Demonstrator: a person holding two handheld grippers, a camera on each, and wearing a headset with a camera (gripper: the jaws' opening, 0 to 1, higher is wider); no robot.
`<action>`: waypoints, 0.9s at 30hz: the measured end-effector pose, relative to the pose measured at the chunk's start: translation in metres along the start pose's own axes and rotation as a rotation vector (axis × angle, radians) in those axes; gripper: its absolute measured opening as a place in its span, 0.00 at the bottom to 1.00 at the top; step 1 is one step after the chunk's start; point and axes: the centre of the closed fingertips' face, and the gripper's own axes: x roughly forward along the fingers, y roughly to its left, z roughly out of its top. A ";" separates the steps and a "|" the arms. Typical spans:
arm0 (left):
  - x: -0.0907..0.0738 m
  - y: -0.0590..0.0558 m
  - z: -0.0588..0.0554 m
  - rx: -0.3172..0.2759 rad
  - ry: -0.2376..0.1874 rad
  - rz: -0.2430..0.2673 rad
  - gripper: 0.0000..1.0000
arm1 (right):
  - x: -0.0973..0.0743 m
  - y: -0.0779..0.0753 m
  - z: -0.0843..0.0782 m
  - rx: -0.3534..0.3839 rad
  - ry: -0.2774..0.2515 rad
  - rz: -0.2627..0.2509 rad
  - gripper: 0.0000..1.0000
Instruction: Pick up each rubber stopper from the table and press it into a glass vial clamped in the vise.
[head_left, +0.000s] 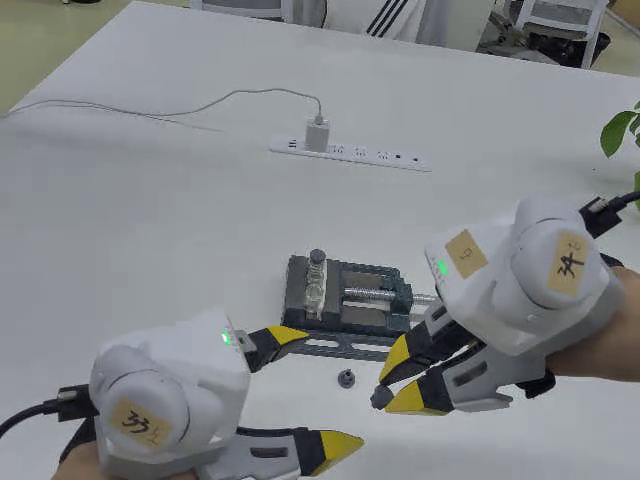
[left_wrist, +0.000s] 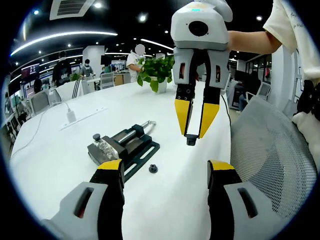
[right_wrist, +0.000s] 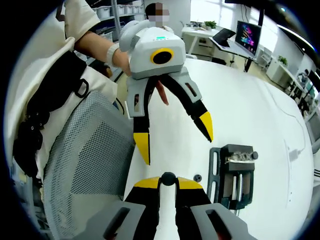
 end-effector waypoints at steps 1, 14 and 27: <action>-0.001 0.002 -0.001 -0.008 0.004 0.009 0.68 | 0.000 -0.001 -0.001 0.000 0.001 0.000 0.06; -0.012 0.030 -0.014 -0.089 0.034 0.144 0.99 | 0.006 -0.008 -0.004 0.003 0.009 0.007 0.06; -0.016 0.032 -0.016 -0.110 0.029 0.150 0.99 | -0.006 -0.060 0.001 -0.074 0.064 -0.027 0.06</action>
